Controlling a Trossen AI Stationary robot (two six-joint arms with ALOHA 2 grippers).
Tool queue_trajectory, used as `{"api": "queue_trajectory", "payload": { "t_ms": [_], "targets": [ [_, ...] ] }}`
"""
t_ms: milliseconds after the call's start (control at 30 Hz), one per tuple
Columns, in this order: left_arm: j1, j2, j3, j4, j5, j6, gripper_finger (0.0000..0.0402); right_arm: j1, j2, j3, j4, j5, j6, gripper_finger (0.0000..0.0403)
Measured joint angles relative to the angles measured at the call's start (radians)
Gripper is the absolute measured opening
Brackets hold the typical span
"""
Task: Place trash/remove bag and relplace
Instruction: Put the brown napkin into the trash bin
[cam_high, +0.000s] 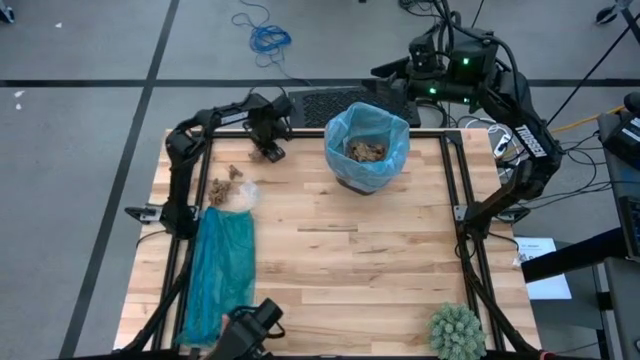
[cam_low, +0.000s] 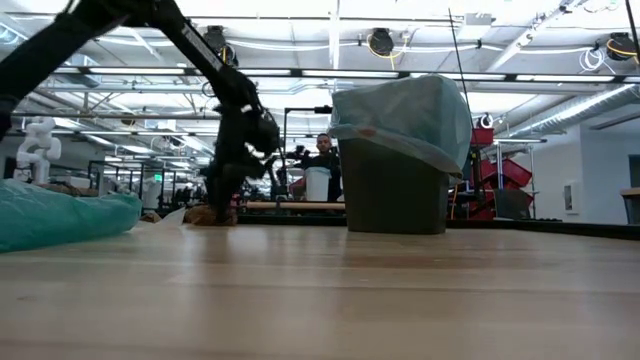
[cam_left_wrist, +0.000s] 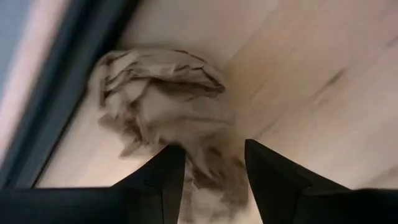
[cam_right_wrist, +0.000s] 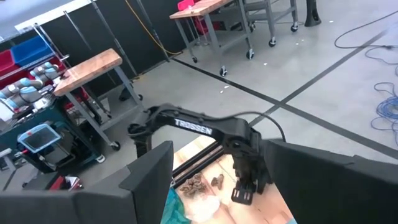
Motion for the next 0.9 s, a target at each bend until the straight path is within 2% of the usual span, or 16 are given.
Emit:
{"api": "queue_trajectory", "payload": {
  "t_ms": [133, 200, 300, 333, 500, 700, 833, 900],
  "targets": [
    [-0.012, 0.040, 0.000, -0.007, 0.015, 0.016, 0.0139, 0.000, 0.000, 0.000, 0.003, 0.000, 0.000, 0.0245],
    [-0.013, 0.036, 0.000, -0.011, 0.067, 0.016, 0.0101, 0.000, 0.000, 0.000, 0.012, -0.002, 0.000, 0.0245],
    [-0.020, 0.007, 0.003, -0.019, 0.123, 0.011, 0.0025, 0.001, 0.000, 0.000, 0.016, -0.006, 0.000, 0.0245],
    [-0.021, -0.009, 0.008, -0.028, 0.133, -0.009, 0.0014, 0.002, 0.000, 0.000, 0.015, -0.008, 0.000, 0.0245],
    [-0.031, -0.146, 0.013, -0.047, 0.146, -0.019, 0.0004, 0.002, 0.000, 0.000, 0.016, -0.008, -0.037, 0.0245],
    [-0.063, -0.393, 0.014, -0.043, 0.178, -0.080, 0.0002, 0.002, 0.000, 0.000, 0.026, -0.008, -0.058, 0.0244],
    [-0.113, -0.544, 0.032, -0.012, 0.283, -0.136, 0.0001, 0.002, 0.000, 0.000, 0.043, -0.008, -0.072, 0.0244],
    [-0.159, -0.585, 0.065, 0.021, 0.302, -0.167, 0.0001, 0.002, 0.000, 0.000, 0.054, -0.008, -0.076, 0.0244]
  ]
}}
